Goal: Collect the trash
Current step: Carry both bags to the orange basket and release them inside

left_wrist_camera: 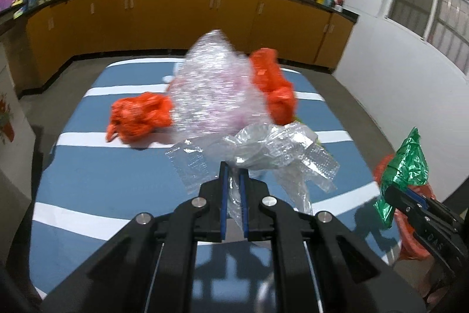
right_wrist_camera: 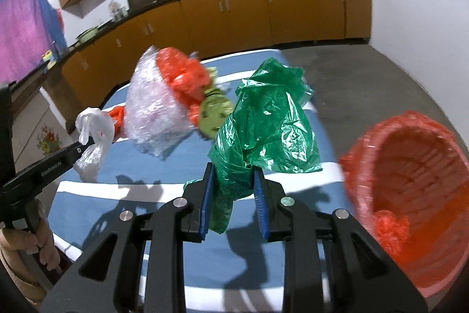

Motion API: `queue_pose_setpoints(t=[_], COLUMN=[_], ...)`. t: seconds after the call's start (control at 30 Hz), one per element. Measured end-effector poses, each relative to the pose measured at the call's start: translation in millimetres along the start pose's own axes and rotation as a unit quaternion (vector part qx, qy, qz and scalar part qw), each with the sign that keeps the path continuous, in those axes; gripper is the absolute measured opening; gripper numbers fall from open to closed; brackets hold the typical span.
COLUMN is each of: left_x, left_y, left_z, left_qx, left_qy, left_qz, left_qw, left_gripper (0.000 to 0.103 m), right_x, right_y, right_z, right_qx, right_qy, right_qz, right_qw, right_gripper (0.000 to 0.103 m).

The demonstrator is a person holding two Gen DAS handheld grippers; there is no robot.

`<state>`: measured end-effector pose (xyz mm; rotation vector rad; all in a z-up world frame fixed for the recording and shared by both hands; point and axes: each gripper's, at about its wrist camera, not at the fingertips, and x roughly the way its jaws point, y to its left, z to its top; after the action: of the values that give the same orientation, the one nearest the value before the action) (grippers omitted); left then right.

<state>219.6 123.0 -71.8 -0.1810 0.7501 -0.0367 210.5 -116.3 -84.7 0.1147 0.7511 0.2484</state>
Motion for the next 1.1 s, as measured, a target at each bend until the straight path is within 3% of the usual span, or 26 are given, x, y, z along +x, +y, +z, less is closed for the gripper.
queue_pose_setpoints(t=[0.53, 1.1], left_x=[-4, 5], left_y=[-111, -213], left_z=[-2, -19], left_qx=[0.071, 0.137], left_qy=[0.006, 0.028], left_qz=[-0.098, -0.187], left_qw=[0.9926, 0.9723], left_gripper=[0.009, 0.009], right_x=[-62, -103], right_y=[-93, -168], right_z=[-13, -36], right_qx=[0.065, 0.130], right_qy=[-0.039, -0.055], right_qz=[-0.077, -0.142], right_qw=[0.994, 0.980], right_gripper=[0.027, 0.027])
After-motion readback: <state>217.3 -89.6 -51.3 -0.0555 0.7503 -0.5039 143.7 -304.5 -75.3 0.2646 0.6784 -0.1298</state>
